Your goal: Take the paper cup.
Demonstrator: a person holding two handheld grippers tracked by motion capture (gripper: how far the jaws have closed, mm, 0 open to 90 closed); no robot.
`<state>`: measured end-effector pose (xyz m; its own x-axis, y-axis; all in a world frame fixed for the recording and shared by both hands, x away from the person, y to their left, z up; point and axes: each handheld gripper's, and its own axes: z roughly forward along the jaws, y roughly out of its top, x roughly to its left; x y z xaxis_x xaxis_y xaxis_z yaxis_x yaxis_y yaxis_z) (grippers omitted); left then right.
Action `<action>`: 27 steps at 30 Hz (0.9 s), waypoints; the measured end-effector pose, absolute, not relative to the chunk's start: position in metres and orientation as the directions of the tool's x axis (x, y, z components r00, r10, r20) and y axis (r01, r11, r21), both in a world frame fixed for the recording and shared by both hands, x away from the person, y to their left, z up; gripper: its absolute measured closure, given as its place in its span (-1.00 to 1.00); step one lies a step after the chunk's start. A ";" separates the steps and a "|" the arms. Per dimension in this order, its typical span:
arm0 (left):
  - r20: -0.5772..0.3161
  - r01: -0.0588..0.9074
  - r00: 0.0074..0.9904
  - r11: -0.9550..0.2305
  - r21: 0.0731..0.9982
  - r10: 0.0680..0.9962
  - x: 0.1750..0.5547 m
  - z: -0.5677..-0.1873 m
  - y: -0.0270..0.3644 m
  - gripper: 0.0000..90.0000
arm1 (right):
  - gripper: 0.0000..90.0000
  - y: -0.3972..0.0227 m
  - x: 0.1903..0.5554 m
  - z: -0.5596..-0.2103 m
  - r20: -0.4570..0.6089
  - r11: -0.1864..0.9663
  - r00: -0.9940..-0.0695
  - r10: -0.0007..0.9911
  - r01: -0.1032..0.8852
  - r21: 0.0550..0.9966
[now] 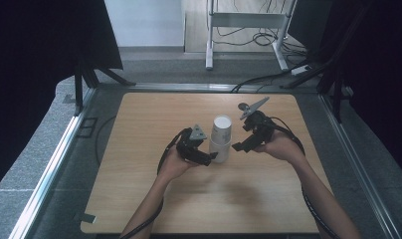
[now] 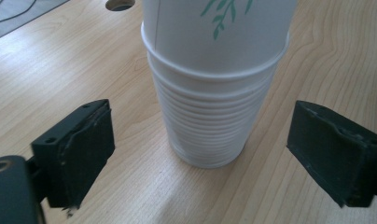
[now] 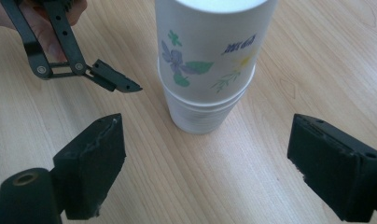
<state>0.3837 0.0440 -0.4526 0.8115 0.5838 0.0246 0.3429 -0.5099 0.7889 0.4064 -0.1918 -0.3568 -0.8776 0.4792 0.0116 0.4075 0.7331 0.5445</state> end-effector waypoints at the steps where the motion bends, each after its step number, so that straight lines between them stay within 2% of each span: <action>1: 0.025 0.343 0.812 -0.510 0.789 0.584 0.384 -0.452 0.043 -0.82 | -0.72 -0.190 0.407 -0.355 0.009 0.738 -0.878 0.478 0.407 0.538; 13: 0.004 0.354 0.809 -0.491 0.796 0.588 0.390 -0.452 0.036 -0.82 | -0.70 -0.177 0.418 -0.343 0.006 0.761 -0.874 0.485 0.426 0.489; 27: -0.015 0.357 0.809 -0.470 0.807 0.588 0.394 -0.453 0.032 -0.71 | -0.65 -0.157 0.431 -0.327 0.001 0.789 -0.873 0.487 0.441 0.429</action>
<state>0.3937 0.0322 -0.4527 0.8086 0.5882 -0.0149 0.3571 -0.4705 0.8069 0.4306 -0.1567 -0.3273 -0.8733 0.4873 0.0008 0.4405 0.7888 0.4287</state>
